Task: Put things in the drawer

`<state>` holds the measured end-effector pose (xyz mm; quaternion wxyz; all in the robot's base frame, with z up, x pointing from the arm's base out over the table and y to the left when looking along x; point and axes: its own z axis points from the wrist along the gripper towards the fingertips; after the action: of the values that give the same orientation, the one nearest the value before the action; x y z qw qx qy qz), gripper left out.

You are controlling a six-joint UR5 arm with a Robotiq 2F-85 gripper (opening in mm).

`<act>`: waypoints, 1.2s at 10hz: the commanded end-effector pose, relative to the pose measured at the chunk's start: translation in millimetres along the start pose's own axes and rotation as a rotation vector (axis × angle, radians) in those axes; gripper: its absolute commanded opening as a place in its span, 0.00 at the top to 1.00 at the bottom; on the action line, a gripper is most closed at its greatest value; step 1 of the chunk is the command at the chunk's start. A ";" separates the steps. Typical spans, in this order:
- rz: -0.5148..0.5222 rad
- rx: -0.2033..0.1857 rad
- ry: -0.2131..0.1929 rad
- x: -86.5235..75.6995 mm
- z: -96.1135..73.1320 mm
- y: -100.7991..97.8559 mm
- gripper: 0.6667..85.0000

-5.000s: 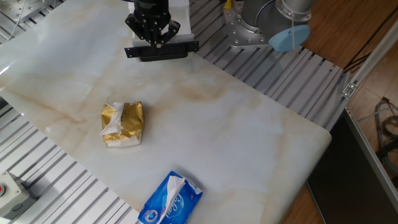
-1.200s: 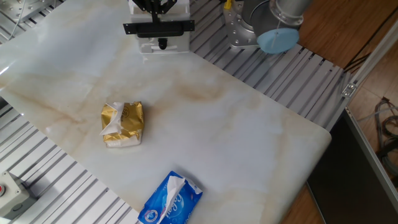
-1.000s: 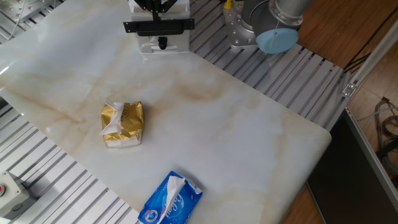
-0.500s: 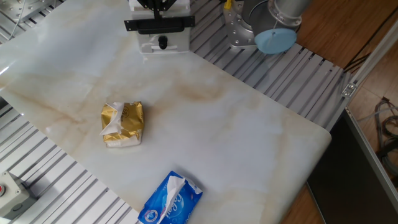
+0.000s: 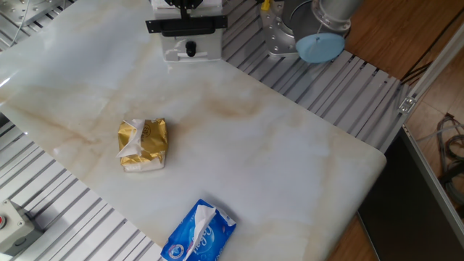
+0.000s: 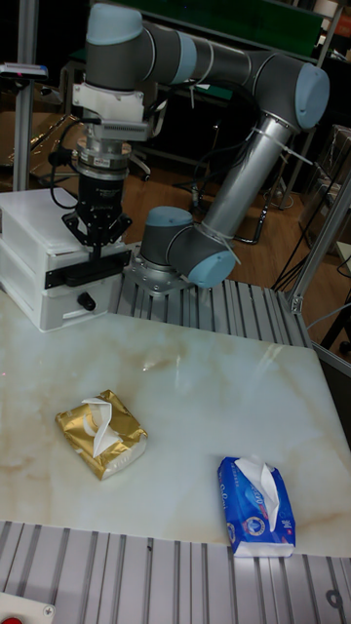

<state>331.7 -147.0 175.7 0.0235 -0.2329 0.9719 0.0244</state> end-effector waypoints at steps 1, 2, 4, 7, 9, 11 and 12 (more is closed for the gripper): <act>0.007 -0.008 -0.007 2.9 -1.7 1.1 1.00; 0.007 -0.011 0.003 5.9 -1.8 1.8 1.00; 0.018 -0.023 0.019 10.5 -2.1 4.6 1.00; 0.026 -0.033 0.032 15.6 0.9 6.0 1.00; 0.024 -0.035 0.051 20.4 2.0 5.5 1.00; 0.019 -0.037 0.079 27.3 -1.5 3.6 1.00; 0.019 -0.035 0.094 30.2 -1.9 2.8 1.00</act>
<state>306.9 -156.0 173.6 -0.0172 -0.2246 0.9738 0.0303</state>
